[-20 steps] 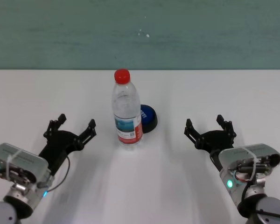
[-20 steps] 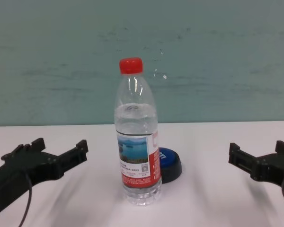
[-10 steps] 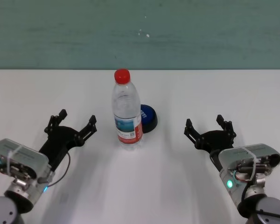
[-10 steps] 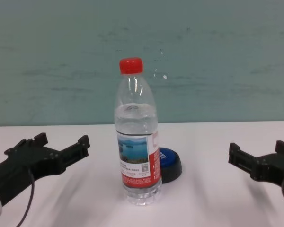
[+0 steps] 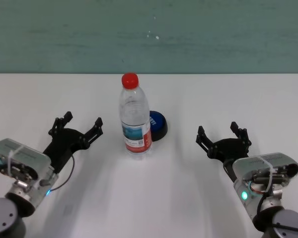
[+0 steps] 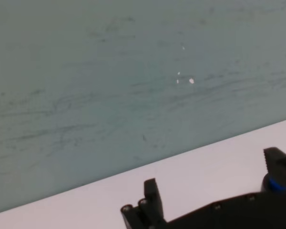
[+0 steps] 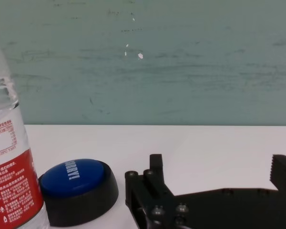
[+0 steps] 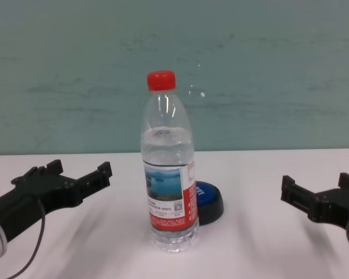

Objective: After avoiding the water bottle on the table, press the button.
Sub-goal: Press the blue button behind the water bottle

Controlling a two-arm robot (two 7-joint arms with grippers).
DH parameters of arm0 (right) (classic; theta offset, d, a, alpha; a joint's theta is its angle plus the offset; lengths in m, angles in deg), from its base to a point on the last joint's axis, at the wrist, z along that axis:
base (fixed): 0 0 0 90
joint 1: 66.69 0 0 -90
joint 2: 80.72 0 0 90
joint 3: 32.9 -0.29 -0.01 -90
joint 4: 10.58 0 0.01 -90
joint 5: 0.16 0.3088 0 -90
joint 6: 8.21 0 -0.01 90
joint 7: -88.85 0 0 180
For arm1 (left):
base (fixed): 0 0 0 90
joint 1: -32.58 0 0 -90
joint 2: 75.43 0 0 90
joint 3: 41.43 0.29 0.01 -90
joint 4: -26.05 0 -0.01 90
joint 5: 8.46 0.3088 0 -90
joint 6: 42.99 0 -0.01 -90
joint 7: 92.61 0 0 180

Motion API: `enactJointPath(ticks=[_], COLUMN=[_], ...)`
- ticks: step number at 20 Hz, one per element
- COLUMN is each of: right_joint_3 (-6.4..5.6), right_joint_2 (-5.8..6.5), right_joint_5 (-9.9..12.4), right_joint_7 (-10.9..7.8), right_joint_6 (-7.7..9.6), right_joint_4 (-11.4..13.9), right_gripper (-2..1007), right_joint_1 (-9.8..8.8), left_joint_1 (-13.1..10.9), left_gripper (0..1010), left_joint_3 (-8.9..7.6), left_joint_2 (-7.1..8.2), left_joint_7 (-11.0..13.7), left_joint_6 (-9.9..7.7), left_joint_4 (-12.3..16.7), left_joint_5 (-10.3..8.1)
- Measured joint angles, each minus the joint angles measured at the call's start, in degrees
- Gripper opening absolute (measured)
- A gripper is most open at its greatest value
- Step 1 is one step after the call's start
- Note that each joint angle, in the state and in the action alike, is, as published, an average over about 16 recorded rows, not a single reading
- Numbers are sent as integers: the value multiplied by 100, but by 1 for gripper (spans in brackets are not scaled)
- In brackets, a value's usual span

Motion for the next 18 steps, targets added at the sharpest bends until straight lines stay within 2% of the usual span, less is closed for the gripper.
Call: enactJointPath(ticks=[10,18], right_joint_3=[0,0], right_joint_2=[-1,-1], right_joint_5=[0,0], right_joint_7=[0,0], right_joint_6=[0,0], right_joint_4=[0,0], right_gripper=[1004,1004], right_joint_1=[0,0], left_joint_1=[358,608], left_gripper=[1010,1010], left_joint_3=[110,228], left_joint_2=[39,75], left_joint_7=[171,281], left_joint_6=[-113,-95], left_joint_4=[-292,-503], left_joint_5=[-156,-236])
